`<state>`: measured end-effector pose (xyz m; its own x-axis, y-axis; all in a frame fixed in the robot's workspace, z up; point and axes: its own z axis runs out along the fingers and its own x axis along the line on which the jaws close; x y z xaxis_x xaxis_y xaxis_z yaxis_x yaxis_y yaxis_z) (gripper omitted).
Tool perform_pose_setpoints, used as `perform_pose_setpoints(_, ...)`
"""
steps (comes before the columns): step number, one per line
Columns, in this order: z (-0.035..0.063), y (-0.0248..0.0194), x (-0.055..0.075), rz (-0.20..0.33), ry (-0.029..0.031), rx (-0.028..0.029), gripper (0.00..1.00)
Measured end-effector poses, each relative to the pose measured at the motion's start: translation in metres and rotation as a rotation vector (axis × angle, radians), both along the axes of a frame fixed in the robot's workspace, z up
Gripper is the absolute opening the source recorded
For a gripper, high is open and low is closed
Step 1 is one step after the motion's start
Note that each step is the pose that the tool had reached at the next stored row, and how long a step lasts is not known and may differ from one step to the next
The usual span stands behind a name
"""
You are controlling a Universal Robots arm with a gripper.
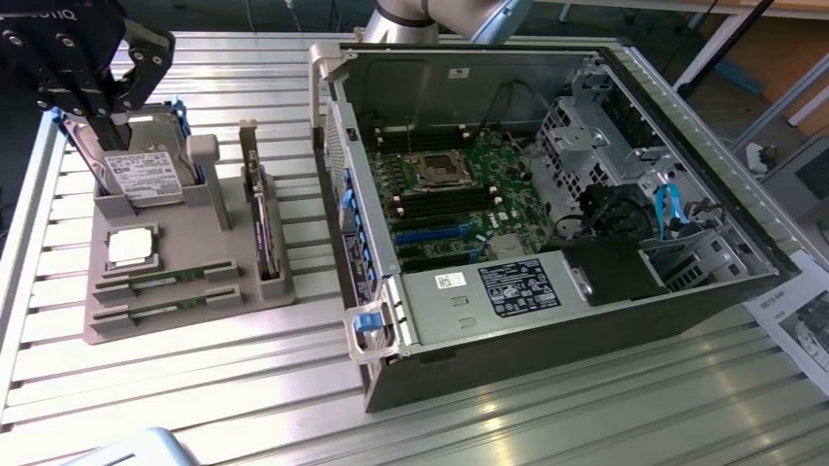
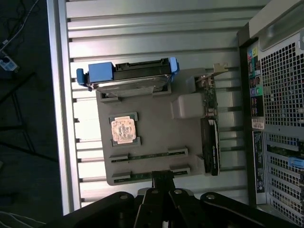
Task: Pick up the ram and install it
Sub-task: 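Pick up the ram and move it above insertion slot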
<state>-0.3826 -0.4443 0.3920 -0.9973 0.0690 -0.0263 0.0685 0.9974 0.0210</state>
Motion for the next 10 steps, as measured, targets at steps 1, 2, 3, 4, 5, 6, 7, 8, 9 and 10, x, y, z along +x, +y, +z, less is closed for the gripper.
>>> perform_pose_setpoints(1, 0.0, 0.0, 0.0, 0.005, 0.0, 0.0, 0.1)
perform_pose_setpoints(2, 0.0, 0.0, 0.0, 0.016, 0.0, 0.0, 0.1)
perform_pose_setpoints(3, 0.0, 0.0, 0.0001, 0.025, 0.0, 0.0, 0.1)
perform_pose_setpoints(4, 0.0, 0.0, 0.0001, 0.033, 0.0, 0.0, 0.1)
perform_pose_setpoints(5, 0.0, -0.0001, 0.0001, 0.039, 0.0, 0.0, 0.1)
perform_pose_setpoints(6, 0.0, -0.0001, 0.0001, 0.047, 0.0001, 0.0, 0.1)
perform_pose_setpoints(7, 0.0, -0.0001, 0.0001, 0.063, 0.0, 0.0, 0.1)
perform_pose_setpoints(8, 0.0, -0.0001, 0.0001, 0.081, 0.0, 0.0, 0.1)
perform_pose_setpoints(9, 0.0, -0.0001, 0.0001, 0.096, 0.0, 0.0, 0.1)
perform_pose_setpoints(10, 0.0, -0.0001, 0.0001, 0.108, 0.0001, -0.0001, 0.1)
